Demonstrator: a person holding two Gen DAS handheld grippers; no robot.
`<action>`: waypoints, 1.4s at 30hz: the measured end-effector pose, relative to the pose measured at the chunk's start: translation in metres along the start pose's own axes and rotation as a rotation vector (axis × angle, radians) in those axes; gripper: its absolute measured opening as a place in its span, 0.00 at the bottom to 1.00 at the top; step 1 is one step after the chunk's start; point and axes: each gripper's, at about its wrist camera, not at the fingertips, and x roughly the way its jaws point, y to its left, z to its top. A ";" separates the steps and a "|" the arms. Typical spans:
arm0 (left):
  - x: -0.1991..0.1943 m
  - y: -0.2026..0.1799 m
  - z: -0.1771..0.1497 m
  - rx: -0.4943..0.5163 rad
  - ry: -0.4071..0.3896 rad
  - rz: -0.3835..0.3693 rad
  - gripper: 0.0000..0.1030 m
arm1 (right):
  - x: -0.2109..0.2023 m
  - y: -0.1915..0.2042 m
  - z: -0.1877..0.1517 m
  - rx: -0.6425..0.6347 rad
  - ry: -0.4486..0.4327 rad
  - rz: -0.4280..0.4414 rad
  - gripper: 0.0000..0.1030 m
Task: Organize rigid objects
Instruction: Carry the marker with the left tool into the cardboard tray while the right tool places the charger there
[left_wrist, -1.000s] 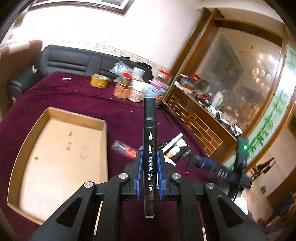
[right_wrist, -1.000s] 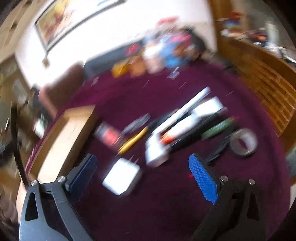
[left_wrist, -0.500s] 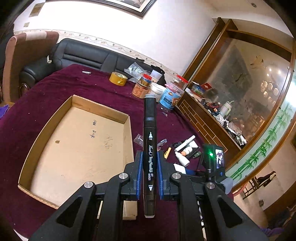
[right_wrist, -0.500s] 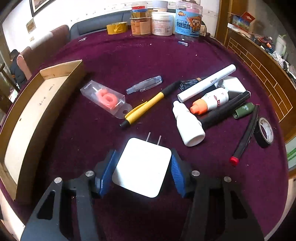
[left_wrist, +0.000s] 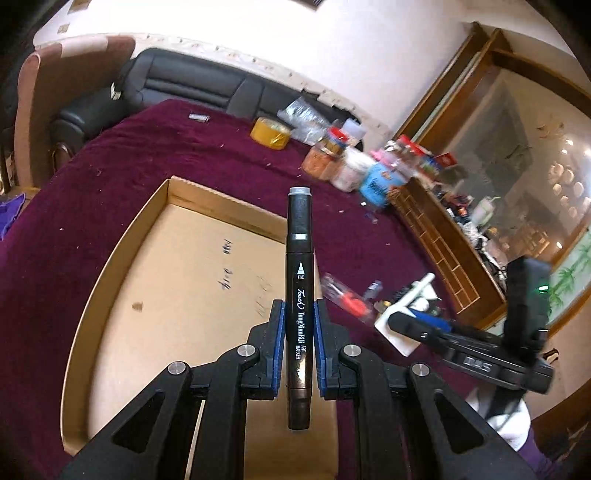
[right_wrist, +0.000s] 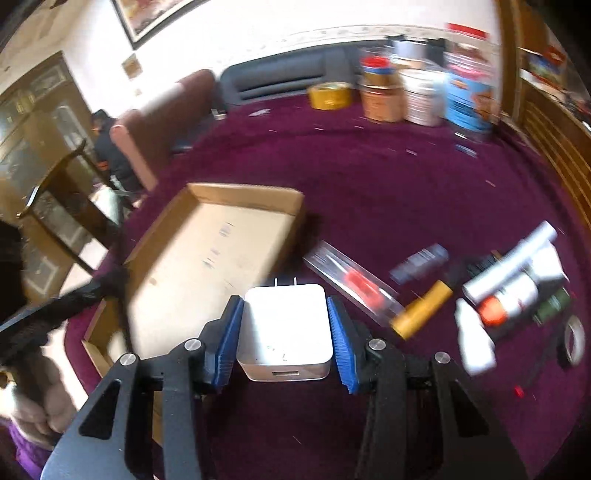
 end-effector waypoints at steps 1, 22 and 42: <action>0.006 0.006 0.005 -0.014 0.014 -0.003 0.11 | 0.007 0.005 0.007 -0.008 0.004 0.012 0.43; 0.109 0.065 0.043 -0.198 0.146 -0.063 0.19 | 0.098 0.034 0.063 -0.075 0.015 -0.090 0.44; 0.061 0.091 0.019 -0.353 -0.012 0.060 0.38 | -0.062 -0.059 -0.007 0.042 -0.235 -0.204 0.53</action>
